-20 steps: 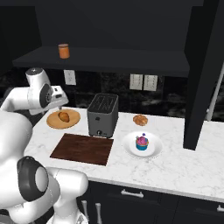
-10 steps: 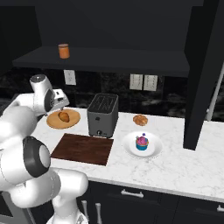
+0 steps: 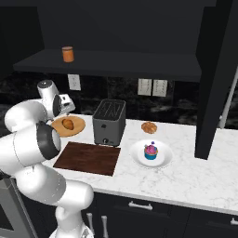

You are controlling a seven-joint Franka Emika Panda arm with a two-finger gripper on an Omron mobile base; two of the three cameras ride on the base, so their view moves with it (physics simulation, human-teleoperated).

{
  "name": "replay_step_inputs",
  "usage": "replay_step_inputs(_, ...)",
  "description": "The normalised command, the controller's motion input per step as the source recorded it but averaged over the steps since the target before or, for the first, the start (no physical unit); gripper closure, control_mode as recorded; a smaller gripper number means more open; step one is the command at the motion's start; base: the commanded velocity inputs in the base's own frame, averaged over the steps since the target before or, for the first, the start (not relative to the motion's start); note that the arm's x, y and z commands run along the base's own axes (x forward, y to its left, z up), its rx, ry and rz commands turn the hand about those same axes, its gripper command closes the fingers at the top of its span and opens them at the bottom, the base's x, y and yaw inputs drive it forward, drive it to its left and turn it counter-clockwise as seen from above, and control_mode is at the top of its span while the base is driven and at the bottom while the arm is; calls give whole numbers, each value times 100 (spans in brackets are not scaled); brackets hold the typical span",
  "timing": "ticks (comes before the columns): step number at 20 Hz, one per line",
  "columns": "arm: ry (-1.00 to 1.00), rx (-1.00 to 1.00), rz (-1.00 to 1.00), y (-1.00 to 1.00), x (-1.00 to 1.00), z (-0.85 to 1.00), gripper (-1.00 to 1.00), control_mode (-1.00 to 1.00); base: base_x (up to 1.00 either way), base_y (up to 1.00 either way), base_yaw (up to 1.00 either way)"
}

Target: From the different types of pastries on the counter, select a croissant and place it on the cutting board. Then retrieve a jar of jam from the cabinet and place it alongside the croissant on the cutting board.

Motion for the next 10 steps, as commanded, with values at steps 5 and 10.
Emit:
replay_step_inputs(5, 0, 0, 0, 12, 41, -37, -100, -100, 0, 0, 0)
replay_step_inputs(10, -4, 0, 0, 9, 35, -34, -100, -100, 0, 0, 0)
